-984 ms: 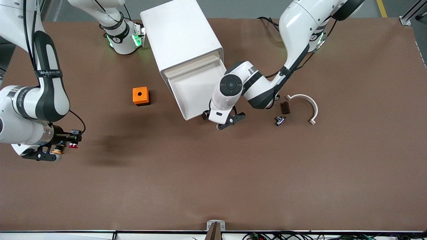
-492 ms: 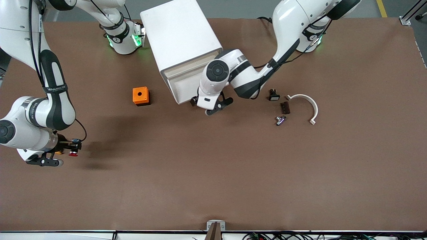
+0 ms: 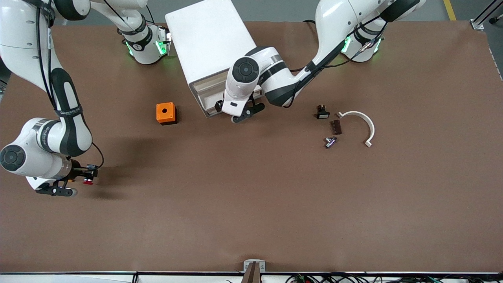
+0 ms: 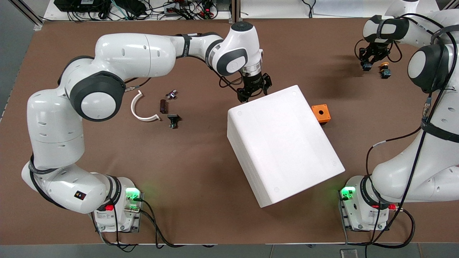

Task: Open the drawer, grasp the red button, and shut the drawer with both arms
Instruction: 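Push the drawer closed with the left gripper while the right gripper lowers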

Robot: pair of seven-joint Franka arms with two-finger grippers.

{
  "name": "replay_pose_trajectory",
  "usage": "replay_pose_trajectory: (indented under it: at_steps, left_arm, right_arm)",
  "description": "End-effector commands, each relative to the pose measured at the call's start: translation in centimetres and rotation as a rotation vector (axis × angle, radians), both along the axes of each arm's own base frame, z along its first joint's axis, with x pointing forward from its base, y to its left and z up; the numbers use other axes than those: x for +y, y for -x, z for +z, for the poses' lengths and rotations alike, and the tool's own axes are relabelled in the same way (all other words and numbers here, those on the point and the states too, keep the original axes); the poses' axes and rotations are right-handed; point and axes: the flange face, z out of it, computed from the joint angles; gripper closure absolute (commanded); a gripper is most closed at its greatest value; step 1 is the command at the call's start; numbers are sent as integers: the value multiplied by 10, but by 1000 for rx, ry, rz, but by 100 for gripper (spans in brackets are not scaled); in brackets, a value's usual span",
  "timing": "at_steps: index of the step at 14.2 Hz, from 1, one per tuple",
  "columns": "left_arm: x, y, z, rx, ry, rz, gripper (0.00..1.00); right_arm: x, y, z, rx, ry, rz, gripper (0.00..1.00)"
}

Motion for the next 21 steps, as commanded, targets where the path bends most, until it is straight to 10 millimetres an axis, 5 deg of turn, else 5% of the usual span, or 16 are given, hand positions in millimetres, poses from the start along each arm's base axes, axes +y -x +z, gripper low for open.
replay_pose_trajectory:
  at_steps: [1, 13, 15, 17, 18, 21]
  left_arm:
    - [-2, 14, 5, 10, -14, 3, 0]
    - [-13, 30, 5, 120, 38, 34, 0]
    - [-1, 7, 8, 111, 47, 66, 0]
    - [26, -32, 12, 96, 59, 109, 0]
    - [44, -54, 14, 81, 71, 108, 0]
    - [76, -89, 23, 35, 94, 70, 0]
  right_arm:
    - [-3, 4, -11, -18, 5, 13, 85]
    - [-2, 9, -28, 0, 0, 8, 73]
    - [-2, 9, -28, 1, -1, 6, 57]
    - [0, 7, -26, -1, 0, 0, 8]
    - [0, 6, -23, -5, -2, -5, 0]
    - [3, 2, -14, -18, -2, 0, 0]
